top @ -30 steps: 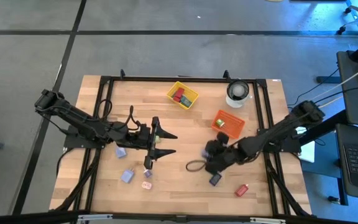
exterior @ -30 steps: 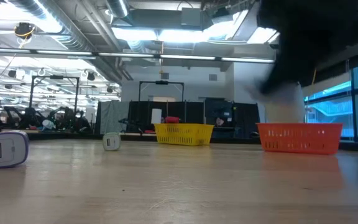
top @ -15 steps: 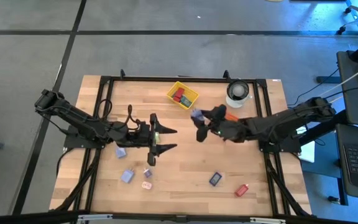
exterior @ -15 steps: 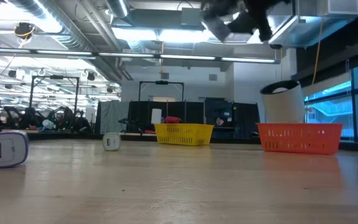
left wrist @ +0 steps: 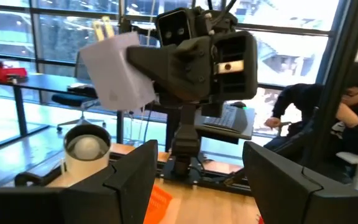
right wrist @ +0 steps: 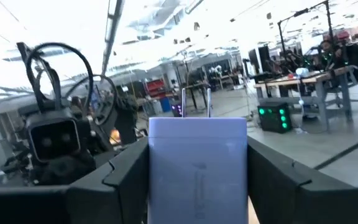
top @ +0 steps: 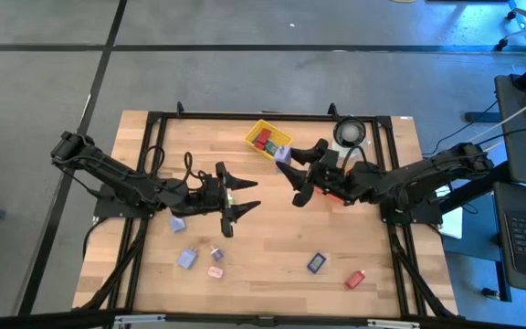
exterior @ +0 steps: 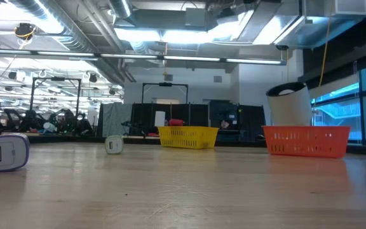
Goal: Pick & Place Office items
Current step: Put the bottom right purple charger adapter into the orange bin
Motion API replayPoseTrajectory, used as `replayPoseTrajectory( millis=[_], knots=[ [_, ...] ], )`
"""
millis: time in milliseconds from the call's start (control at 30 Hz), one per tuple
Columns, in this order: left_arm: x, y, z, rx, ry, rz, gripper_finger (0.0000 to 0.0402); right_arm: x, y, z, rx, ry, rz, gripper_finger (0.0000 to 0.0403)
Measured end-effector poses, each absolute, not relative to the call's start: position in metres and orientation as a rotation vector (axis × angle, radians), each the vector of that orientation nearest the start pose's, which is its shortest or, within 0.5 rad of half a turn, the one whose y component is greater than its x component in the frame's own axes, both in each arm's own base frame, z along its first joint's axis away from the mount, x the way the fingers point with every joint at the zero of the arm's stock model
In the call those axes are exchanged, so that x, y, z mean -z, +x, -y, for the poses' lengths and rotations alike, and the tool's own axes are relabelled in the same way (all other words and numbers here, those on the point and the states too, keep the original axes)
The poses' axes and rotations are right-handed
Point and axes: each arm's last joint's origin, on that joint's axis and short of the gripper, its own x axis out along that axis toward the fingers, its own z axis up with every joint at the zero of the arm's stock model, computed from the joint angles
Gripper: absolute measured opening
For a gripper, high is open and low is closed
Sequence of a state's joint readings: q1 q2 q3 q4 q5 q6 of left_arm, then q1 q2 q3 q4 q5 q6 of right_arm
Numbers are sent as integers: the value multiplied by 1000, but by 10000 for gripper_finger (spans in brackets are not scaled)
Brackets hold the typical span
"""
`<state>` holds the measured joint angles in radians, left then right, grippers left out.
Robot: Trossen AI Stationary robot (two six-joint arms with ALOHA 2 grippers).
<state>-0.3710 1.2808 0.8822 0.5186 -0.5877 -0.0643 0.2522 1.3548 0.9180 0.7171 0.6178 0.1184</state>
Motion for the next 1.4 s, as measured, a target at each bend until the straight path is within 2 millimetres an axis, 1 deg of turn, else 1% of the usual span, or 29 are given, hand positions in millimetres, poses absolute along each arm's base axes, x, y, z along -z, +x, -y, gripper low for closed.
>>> replayPoseTrajectory(
  millis=[133,267,467,600,667,767,867,1033,1167,1233,1333,1400],
  knots=[
    [-328,271,88,-243,-121,114,233,-338,293,-59,334,237,284,223],
    [-327,271,86,-305,-124,114,233,-338,293,-59,332,234,284,214],
    [-327,271,80,-392,-127,115,233,-338,293,-58,350,201,278,214],
    [-327,273,73,-428,-128,117,233,-337,292,-56,382,114,239,217],
    [-327,274,70,-442,-142,122,233,-336,290,-52,445,82,192,217],
    [-327,275,64,-461,-171,131,233,-331,283,-42,537,43,74,218],
    [-327,276,58,-481,-176,134,233,-319,276,-30,581,37,-83,218],
    [-327,278,46,-522,-198,145,233,-293,258,-8,640,142,-374,219],
    [-327,280,35,-559,-227,158,233,-270,237,7,750,213,-640,219],
    [-327,281,29,-581,-236,164,233,-262,225,12,798,260,-760,219],
    [-327,282,18,-616,-246,173,233,-253,212,16,821,300,-929,219],
    [-327,282,11,-641,-245,176,233,-251,206,18,819,323,-997,219]
  ],
)
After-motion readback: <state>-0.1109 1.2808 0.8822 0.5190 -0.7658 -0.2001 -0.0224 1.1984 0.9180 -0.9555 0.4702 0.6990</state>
